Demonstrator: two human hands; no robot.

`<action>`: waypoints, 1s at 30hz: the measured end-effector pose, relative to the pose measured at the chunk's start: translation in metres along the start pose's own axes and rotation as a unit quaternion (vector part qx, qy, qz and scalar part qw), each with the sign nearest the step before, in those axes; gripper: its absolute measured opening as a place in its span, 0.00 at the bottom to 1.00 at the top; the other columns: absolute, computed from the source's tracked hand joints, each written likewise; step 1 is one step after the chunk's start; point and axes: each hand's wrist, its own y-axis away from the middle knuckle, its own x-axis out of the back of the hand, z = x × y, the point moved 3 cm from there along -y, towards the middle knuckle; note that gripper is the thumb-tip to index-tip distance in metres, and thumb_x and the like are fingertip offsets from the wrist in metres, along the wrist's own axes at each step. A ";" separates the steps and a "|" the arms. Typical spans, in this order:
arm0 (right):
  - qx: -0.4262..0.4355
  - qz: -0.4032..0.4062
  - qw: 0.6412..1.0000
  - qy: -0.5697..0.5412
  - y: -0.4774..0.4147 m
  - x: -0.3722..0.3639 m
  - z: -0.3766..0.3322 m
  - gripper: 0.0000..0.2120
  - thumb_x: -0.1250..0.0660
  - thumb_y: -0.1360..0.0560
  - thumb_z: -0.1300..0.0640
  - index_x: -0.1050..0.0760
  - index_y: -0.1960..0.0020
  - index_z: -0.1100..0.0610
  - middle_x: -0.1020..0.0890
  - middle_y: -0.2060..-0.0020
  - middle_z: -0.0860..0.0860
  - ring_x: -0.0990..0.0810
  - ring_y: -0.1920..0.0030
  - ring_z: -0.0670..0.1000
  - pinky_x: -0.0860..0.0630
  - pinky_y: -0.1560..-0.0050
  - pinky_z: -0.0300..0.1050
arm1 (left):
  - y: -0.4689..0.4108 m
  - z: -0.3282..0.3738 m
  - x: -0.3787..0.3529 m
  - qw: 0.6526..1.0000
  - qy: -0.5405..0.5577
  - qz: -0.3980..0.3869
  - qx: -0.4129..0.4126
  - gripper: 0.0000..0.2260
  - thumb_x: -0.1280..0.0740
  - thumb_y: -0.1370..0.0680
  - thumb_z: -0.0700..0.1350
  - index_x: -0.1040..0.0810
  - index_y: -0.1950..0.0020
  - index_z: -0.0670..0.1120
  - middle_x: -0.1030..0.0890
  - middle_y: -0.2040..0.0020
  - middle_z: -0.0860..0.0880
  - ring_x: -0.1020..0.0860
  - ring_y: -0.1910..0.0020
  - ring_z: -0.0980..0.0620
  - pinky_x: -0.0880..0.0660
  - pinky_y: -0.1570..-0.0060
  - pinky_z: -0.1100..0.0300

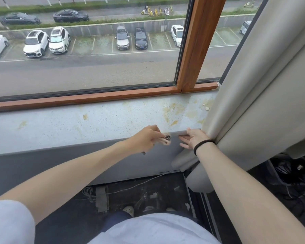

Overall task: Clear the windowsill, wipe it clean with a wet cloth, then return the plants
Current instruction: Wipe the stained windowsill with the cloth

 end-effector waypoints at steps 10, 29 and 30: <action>-0.006 -0.007 1.000 0.026 0.003 0.011 -0.005 0.16 0.37 0.21 0.57 0.31 0.37 0.63 0.27 0.35 0.59 0.24 0.39 0.61 0.29 0.43 0.61 | -0.057 -0.025 0.059 0.989 0.072 0.098 0.084 0.16 0.36 0.27 0.26 0.22 0.48 0.44 0.24 0.43 0.40 0.24 0.44 0.41 0.28 0.37 0.51; -0.010 0.040 0.998 -0.041 -0.014 0.040 -0.033 0.19 0.42 0.20 0.67 0.38 0.30 0.66 0.28 0.35 0.64 0.27 0.36 0.63 0.32 0.34 0.60 | -0.130 -0.006 0.027 0.998 -0.035 0.043 -0.005 0.13 0.36 0.22 0.37 0.21 0.38 0.43 0.26 0.43 0.40 0.26 0.45 0.42 0.34 0.48 0.62; -0.009 0.037 0.999 -0.038 -0.014 0.041 -0.033 0.18 0.42 0.20 0.67 0.37 0.31 0.65 0.27 0.36 0.64 0.26 0.37 0.63 0.32 0.34 0.60 | -0.117 0.003 0.020 0.999 -0.037 0.006 -0.037 0.13 0.34 0.22 0.39 0.21 0.38 0.42 0.26 0.44 0.39 0.26 0.46 0.43 0.36 0.49 0.64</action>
